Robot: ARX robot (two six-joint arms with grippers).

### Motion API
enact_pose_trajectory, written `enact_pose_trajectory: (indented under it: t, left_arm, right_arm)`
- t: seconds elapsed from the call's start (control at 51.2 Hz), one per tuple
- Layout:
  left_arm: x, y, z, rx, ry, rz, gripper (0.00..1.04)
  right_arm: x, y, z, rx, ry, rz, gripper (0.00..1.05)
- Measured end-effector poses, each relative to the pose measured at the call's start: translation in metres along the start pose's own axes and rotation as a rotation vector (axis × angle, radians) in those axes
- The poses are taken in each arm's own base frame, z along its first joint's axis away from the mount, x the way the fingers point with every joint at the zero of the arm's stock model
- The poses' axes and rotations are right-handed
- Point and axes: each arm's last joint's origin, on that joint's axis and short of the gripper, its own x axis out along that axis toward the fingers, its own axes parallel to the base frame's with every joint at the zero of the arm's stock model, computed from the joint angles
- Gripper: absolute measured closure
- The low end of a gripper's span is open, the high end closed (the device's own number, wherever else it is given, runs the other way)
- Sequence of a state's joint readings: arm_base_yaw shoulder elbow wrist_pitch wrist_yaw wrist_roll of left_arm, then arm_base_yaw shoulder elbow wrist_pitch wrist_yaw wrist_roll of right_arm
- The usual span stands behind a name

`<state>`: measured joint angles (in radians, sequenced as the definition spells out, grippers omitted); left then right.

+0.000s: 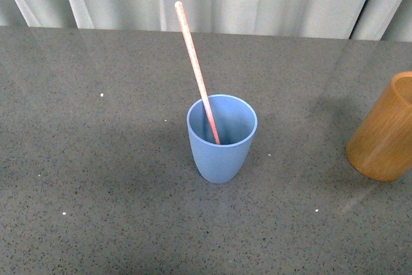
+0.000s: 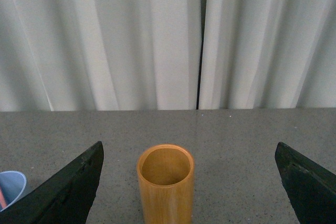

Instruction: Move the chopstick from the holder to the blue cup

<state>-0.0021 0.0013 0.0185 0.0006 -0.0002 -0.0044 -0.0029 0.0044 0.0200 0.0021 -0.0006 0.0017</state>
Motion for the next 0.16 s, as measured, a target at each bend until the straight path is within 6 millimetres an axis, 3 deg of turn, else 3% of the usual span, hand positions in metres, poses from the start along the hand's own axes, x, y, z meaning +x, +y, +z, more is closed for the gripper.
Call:
enact_pose_trajectory:
  t: [0.156]
  left_arm:
    - [0.0,0.0,0.0,0.0,0.0,0.0,0.07]
  right_arm:
    - [0.0,0.0,0.0,0.0,0.0,0.0,0.1]
